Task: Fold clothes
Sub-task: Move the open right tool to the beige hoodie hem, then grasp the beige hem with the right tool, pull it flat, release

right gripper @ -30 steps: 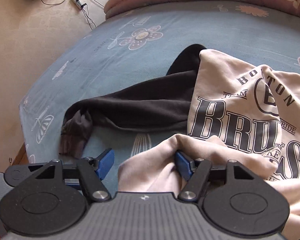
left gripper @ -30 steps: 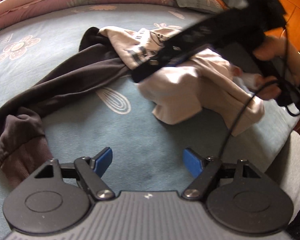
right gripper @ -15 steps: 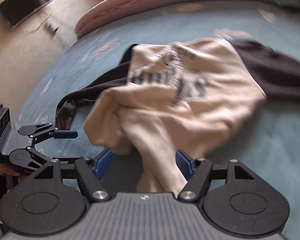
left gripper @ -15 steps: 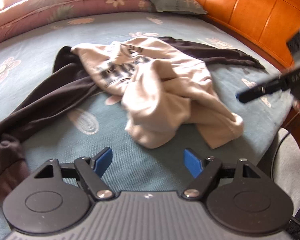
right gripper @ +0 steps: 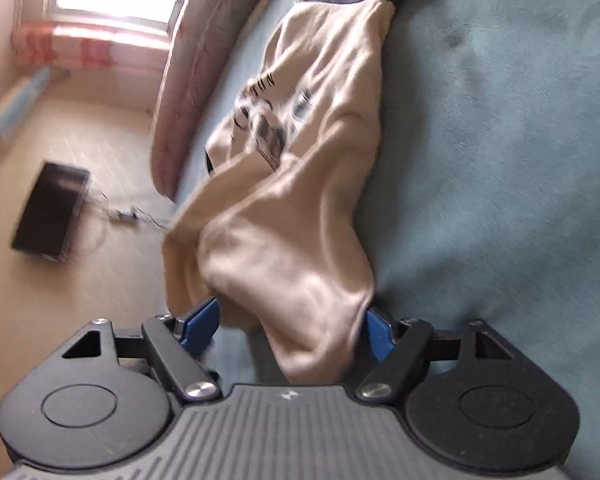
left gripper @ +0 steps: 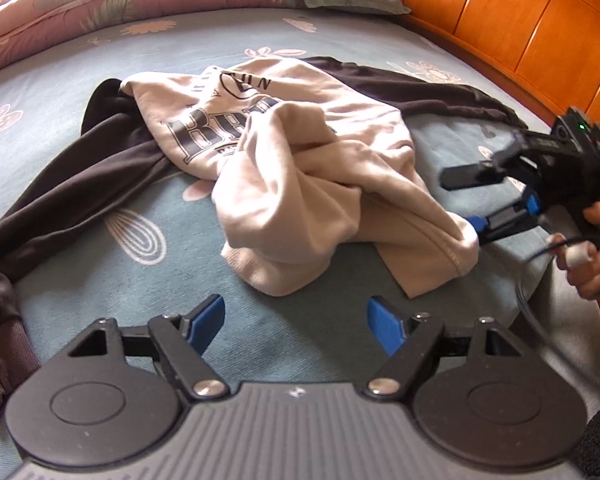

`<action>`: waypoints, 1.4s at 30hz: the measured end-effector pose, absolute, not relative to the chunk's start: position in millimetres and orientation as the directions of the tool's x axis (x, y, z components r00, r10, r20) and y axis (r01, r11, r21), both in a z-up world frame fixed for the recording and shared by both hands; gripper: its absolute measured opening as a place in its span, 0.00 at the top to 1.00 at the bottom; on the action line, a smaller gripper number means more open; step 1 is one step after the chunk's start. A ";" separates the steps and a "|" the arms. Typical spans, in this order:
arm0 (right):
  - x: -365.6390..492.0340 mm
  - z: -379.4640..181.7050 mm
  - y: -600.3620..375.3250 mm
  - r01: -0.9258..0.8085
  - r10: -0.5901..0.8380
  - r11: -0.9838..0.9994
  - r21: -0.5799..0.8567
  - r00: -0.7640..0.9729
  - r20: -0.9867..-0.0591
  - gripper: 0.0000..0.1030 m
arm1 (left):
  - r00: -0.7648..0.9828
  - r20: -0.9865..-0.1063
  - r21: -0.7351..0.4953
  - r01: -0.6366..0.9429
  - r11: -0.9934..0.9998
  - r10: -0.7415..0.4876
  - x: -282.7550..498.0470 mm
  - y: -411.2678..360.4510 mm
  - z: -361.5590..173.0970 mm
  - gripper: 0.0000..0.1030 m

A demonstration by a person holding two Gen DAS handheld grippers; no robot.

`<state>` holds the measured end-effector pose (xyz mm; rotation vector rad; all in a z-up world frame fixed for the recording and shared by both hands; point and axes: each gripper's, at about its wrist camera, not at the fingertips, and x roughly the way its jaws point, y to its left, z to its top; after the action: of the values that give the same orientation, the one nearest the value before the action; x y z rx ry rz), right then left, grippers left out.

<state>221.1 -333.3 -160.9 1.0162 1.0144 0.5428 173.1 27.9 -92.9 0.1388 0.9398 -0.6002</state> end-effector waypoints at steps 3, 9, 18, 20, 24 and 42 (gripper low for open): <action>224.7 -158.4 -323.8 0.079 0.760 0.475 0.877 0.465 -0.453 0.25 | 0.443 -0.790 -0.147 0.536 0.831 -0.425 173.6 30.3 -93.2 0.24; 194.6 -165.0 -306.4 0.047 0.777 0.490 0.870 0.429 -0.461 0.42 | 0.434 -0.791 -0.153 0.542 0.826 -0.431 170.8 36.1 -96.0 0.24; 193.8 -189.1 -314.0 0.147 0.763 0.433 0.889 0.466 -0.449 0.95 | 0.436 -0.780 -0.138 0.578 0.804 -0.448 165.7 34.5 -87.6 0.24; 192.5 -179.7 -304.8 0.137 0.739 0.486 0.863 0.462 -0.490 0.94 | 0.438 -0.783 -0.113 0.598 0.794 -0.441 164.2 29.0 -86.2 0.24; 186.9 -158.8 -297.1 0.104 0.705 0.567 0.817 0.451 -0.547 0.91 | 0.440 -0.781 -0.095 0.617 0.781 -0.443 160.6 23.5 -83.6 0.24; 143.7 -36.9 -410.0 0.038 0.504 0.797 0.603 0.508 -0.699 0.91 | 0.426 -0.790 -0.079 0.643 0.762 -0.440 145.7 17.2 -81.8 0.24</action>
<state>143.7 -410.0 -36.9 0.6069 1.0123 0.3028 145.7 17.2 -81.8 0.2506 0.9038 -0.6857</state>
